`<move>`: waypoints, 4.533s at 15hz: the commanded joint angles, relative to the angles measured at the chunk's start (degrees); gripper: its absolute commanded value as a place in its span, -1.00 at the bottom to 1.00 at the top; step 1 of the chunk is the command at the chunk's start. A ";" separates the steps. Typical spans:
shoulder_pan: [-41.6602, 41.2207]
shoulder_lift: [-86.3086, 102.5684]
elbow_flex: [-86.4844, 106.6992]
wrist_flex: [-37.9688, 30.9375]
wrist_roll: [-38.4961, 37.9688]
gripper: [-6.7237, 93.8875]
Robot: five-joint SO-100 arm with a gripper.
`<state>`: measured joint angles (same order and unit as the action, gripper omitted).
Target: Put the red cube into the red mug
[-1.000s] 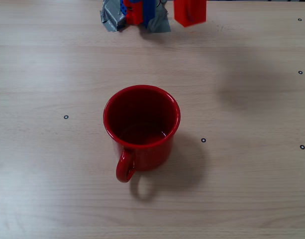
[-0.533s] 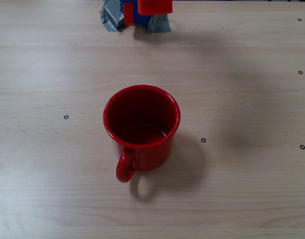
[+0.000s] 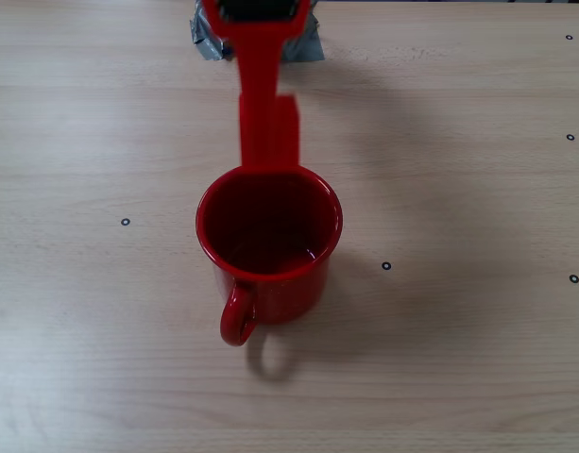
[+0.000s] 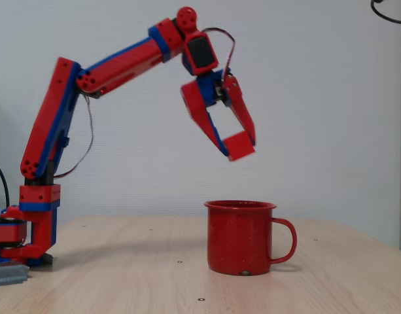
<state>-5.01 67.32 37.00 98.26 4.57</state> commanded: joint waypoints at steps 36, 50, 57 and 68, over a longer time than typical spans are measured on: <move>2.90 19.34 8.35 -0.53 -4.04 -0.86; 5.27 102.48 85.17 -19.95 -4.48 -0.86; 3.34 123.57 129.90 -36.30 -5.54 -0.86; 1.49 123.57 143.44 -42.71 -8.44 -0.86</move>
<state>-2.37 187.73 178.07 56.60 -3.43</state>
